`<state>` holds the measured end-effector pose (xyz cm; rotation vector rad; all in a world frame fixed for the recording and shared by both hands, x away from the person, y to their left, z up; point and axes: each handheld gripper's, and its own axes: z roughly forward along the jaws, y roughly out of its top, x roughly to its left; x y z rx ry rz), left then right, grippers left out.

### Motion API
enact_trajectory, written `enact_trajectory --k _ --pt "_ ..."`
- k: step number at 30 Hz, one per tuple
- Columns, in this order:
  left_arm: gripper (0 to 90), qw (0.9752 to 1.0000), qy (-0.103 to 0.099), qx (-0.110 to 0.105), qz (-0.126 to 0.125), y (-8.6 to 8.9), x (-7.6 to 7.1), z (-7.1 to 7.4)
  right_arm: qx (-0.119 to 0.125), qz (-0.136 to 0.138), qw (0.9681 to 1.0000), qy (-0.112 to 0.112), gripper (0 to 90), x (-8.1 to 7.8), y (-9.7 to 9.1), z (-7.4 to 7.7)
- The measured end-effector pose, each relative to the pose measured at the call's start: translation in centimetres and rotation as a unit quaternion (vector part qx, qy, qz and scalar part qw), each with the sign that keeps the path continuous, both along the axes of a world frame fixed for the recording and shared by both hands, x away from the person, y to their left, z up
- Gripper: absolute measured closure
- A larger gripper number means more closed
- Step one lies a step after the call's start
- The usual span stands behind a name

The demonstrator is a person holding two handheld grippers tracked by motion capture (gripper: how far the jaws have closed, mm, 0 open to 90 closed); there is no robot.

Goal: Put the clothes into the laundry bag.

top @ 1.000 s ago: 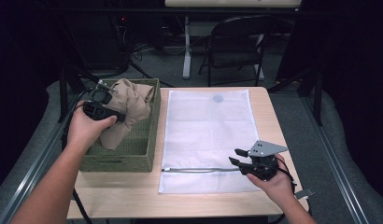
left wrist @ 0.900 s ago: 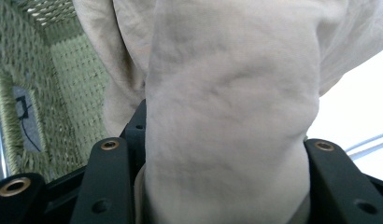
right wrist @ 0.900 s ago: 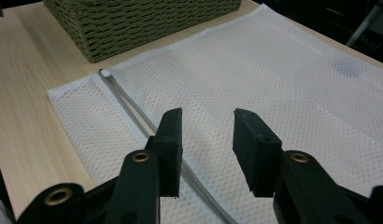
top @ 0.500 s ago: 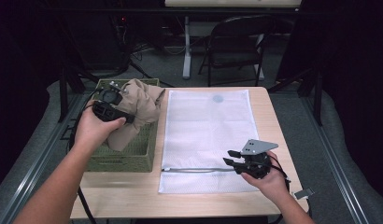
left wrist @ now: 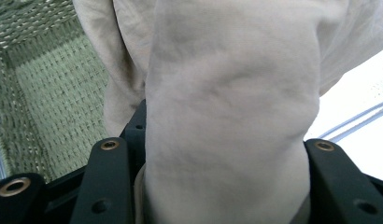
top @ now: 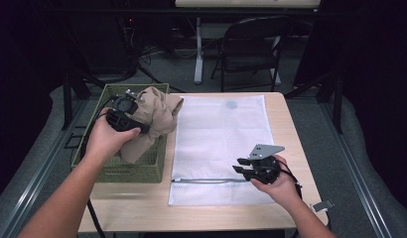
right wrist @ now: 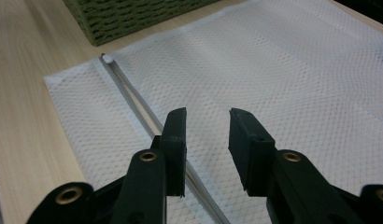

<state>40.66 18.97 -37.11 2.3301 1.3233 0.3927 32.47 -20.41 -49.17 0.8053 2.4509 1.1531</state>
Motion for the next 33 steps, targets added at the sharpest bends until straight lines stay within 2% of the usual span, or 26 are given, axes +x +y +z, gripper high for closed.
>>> enact_trajectory --k 2,5,14,18,22,23,27,33 --pt "48.7 1.0 0.003 0.002 -0.006 -0.2 -0.1 -0.1 -0.01 -0.002 0.9999 0.002 67.9 0.3 0.2 -0.5" --pt "48.7 0.9999 0.002 0.002 -0.012 -0.6 -0.2 -0.1 -0.006 -0.003 1.0 0.006 69.2 0.4 0.3 -1.0" --pt "48.7 0.9995 0.003 -0.006 -0.03 -2.0 -0.5 -0.3 -0.018 -0.009 0.9996 0.02 72.6 0.4 0.6 -2.9" --pt "48.7 0.9993 0.004 -0.004 -0.036 -2.5 -0.5 -0.4 -0.028 -0.005 0.9992 0.027 73.4 0.4 0.9 -3.4" --pt "48.7 0.9991 0.004 -0.003 -0.041 -3.0 -0.4 -0.3 -0.023 0.002 0.9989 0.04 75.6 0.5 1.3 -4.0" --pt "48.7 0.999 0.003 -0.003 -0.043 -3.1 -0.4 -0.3 -0.029 0.003 0.9987 0.043 75.9 0.6 1.4 -4.2" --pt "48.7 0.9988 0.003 -0.006 -0.048 -3.7 -0.5 -0.3 -0.04 0.003 0.9979 0.052 76.1 0.9 1.9 -5.0" --pt "48.7 0.9983 0.003 -0.007 -0.058 -4.5 -0.5 -0.4 -0.041 0.002 0.9973 0.06 74.1 1.4 2.4 -6.2"
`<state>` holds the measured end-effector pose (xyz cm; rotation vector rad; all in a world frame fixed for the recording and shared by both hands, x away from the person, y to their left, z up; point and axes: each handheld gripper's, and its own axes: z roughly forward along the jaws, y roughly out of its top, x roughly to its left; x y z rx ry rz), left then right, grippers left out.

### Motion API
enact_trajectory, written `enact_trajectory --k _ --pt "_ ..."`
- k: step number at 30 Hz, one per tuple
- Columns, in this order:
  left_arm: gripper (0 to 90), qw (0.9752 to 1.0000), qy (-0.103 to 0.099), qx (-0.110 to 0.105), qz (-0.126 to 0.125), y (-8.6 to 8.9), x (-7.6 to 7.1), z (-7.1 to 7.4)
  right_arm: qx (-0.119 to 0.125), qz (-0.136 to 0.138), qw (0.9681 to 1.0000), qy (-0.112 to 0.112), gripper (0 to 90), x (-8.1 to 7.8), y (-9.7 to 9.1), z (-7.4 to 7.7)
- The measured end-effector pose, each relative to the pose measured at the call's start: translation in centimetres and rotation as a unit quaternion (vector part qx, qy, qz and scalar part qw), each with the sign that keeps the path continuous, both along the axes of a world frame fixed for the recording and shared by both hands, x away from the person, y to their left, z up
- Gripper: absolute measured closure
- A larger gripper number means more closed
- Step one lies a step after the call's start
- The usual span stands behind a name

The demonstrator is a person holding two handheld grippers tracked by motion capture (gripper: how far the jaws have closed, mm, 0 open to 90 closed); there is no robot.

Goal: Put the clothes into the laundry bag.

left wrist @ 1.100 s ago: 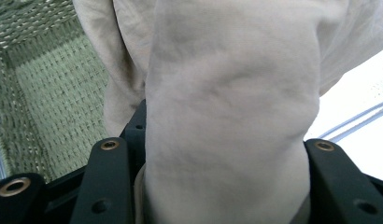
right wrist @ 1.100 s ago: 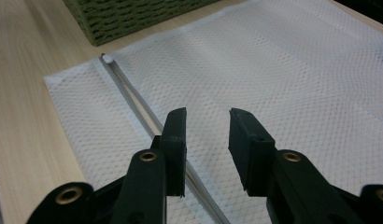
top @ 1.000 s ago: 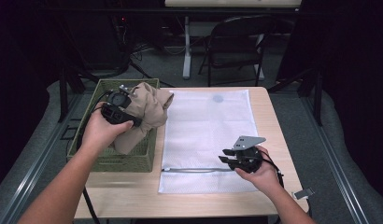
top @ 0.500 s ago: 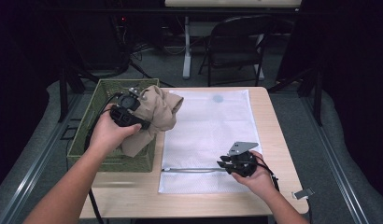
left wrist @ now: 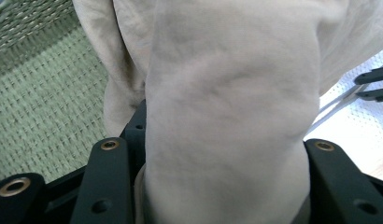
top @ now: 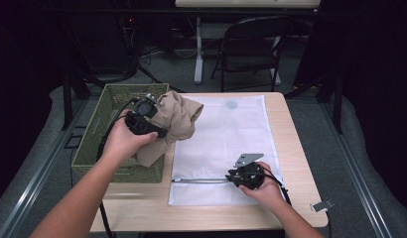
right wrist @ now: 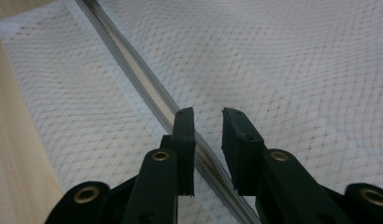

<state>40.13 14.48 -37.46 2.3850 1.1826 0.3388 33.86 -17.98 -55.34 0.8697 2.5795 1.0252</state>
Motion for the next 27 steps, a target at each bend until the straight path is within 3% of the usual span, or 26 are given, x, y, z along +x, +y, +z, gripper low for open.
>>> enact_trajectory --k 7,27 --pt "48.7 1.0 0.002 0.0 -0.006 -0.6 0.0 -0.1 -0.006 0.001 1.0 -0.001 75.0 0.2 0.3 -0.8" --pt "48.7 1.0 0.005 0.001 -0.003 -0.2 0.2 -0.3 -0.02 0.003 0.9998 -0.003 75.5 0.4 0.3 -2.0"
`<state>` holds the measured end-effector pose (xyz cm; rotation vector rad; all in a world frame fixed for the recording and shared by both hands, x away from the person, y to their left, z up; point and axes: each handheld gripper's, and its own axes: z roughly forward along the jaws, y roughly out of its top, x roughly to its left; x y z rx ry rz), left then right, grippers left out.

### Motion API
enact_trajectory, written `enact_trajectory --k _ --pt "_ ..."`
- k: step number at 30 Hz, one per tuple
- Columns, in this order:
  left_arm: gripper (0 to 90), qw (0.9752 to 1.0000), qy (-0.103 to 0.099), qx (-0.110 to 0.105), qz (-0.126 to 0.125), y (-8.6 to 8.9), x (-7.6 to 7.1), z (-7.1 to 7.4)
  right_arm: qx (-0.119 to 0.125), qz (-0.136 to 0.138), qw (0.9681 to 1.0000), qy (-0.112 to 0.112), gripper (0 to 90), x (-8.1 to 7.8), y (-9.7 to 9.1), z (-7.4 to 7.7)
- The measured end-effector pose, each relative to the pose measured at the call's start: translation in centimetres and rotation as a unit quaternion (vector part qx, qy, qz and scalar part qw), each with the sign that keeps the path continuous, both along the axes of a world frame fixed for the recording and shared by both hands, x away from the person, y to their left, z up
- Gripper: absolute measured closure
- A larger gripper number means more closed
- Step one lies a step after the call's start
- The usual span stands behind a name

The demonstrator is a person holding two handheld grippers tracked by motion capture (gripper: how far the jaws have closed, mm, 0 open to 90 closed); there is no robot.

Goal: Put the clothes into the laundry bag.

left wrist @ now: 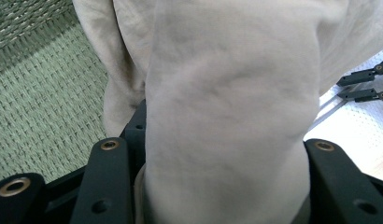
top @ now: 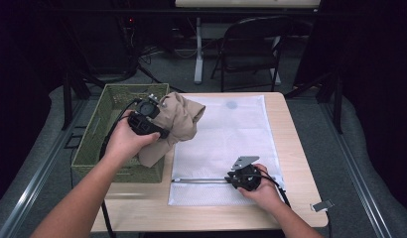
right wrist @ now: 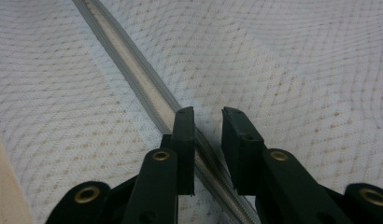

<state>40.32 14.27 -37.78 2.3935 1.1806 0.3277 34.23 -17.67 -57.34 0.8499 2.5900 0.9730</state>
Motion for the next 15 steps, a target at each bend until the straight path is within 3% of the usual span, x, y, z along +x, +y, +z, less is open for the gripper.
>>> enact_trajectory --k 15 --pt "48.7 1.0 0.003 0.0 0.001 0.08 0.03 -0.26 -0.002 0.003 0.9999 -0.016 87.6 -0.05 0.09 -0.14"
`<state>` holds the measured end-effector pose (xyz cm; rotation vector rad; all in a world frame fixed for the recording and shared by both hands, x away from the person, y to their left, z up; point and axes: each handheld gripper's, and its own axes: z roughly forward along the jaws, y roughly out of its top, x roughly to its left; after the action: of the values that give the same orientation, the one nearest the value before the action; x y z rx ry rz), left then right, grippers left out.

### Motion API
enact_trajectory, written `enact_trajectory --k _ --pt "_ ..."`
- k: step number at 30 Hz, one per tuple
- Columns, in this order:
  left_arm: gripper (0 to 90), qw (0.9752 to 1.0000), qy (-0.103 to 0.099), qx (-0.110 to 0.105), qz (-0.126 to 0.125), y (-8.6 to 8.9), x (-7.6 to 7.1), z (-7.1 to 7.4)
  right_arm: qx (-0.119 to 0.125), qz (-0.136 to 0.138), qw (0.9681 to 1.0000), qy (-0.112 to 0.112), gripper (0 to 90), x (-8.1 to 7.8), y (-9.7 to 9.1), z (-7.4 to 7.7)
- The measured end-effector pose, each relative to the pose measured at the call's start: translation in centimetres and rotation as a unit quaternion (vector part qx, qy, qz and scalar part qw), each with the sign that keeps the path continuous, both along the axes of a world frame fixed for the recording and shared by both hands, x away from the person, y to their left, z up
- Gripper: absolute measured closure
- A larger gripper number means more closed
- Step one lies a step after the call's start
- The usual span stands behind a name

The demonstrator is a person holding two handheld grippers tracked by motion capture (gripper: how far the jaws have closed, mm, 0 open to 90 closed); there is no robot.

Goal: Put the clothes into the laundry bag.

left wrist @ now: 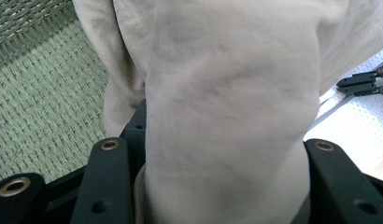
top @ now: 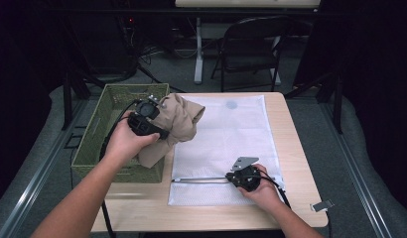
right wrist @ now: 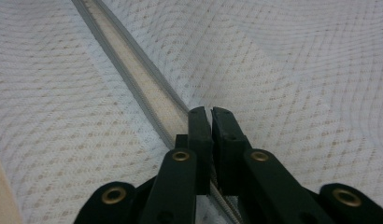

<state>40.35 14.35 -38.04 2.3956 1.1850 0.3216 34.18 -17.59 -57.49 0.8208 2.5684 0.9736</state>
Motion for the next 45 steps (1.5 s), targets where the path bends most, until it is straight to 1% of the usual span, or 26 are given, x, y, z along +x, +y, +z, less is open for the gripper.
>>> enact_trajectory --k 1,6,8,12,15,16,20,22,25,26,27,28,29,32,35,36,39,40,41,43,45 --pt "48.8 1.0 0.0 0.0 0.0 0.0 0.0 0.0 0.003 -0.002 1.0 0.002 87.9 0.0 0.0 0.0" --pt "48.7 1.0 -0.001 0.0 0.001 0.1 0.0 0.0 0.004 -0.003 1.0 0.002 88.0 0.1 0.0 0.0" --pt "48.7 1.0 -0.002 0.0 0.001 0.1 0.0 0.0 0.003 -0.003 1.0 0.006 88.2 0.1 0.0 0.1" --pt "48.7 1.0 -0.003 -0.001 0.002 0.2 -0.1 0.1 0.009 -0.002 0.9999 0.012 88.3 0.1 -0.1 0.4" --pt "48.8 1.0 -0.005 -0.001 0.001 0.3 -0.2 0.1 0.012 0.001 0.9999 0.01 88.3 0.1 -0.2 0.8" --pt "48.8 1.0 -0.004 -0.001 0.002 0.3 -0.2 0.1 0.016 -0.002 0.9998 0.009 88.3 0.1 -0.1 1.0" --pt "48.8 1.0 -0.004 -0.001 0.004 0.4 -0.2 0.1 0.011 0.001 0.9999 0.01 88.4 0.1 -0.2 1.4" --pt "48.8 1.0 -0.005 -0.002 0.005 0.4 -0.3 0.1 0.013 0.001 0.9999 0.006 88.4 0.1 -0.1 1.6" --pt "48.8 1.0 -0.005 -0.002 0.005 0.5 -0.3 0.2 0.019 0.0 0.9998 0.003 88.4 0.0 -0.2 2.4" --pt "48.8 1.0 -0.005 -0.002 0.005 0.5 -0.4 0.2 0.019 0.0 0.9998 0.003 88.4 0.0 -0.2 2.4" --pt "48.8 1.0 -0.007 -0.002 0.005 0.6 -0.4 0.3 0.018 0.001 0.9998 -0.001 88.5 0.2 -0.2 2.9" --pt "48.8 1.0 -0.007 -0.002 0.005 0.6 -0.4 0.3 0.018 0.001 0.9998 -0.001 88.5 0.2 -0.2 2.9" --pt "48.8 1.0 -0.008 -0.002 0.005 0.7 -0.5 0.4 0.017 0.002 0.9998 -0.001 88.5 0.4 -0.2 3.4" --pt "48.8 0.9999 -0.009 -0.003 0.006 0.9 -0.6 0.6 0.016 0.003 0.9999 -0.003 88.4 0.5 -0.2 3.9" --pt "48.8 0.9999 -0.012 -0.005 0.007 1.1 -0.8 0.7 0.016 0.002 0.9998 -0.01 88.5 0.6 -0.1 4.9" --pt "48.8 0.9999 -0.013 -0.005 0.009 1.2 -0.8 0.8 0.011 0.004 0.9999 -0.011 88.5 0.6 -0.1 5.3" --pt "48.8 0.9998 -0.014 -0.005 0.011 1.4 -0.9 0.8 0.008 0.008 0.9997 -0.02 88.5 0.6 0.1 6.6" --pt "48.8 0.9998 -0.013 -0.004 0.012 1.5 -0.9 0.8 0.008 0.008 0.9997 -0.02 88.5 0.6 0.1 6.6" --pt "48.8 0.9998 -0.013 -0.005 0.013 1.6 -0.9 0.8 0.008 0.01 0.9996 -0.025 88.6 0.6 0.2 7.1" --pt "48.8 0.9998 -0.015 -0.006 0.013 1.7 -1.0 0.8 0.006 0.01 0.9996 -0.026 88.6 0.7 0.2 7.3" --pt "48.8 0.9998 -0.016 -0.007 0.012 1.8 -1.0 0.9 0.009 0.011 0.9996 -0.025 88.6 0.9 0.4 7.7"
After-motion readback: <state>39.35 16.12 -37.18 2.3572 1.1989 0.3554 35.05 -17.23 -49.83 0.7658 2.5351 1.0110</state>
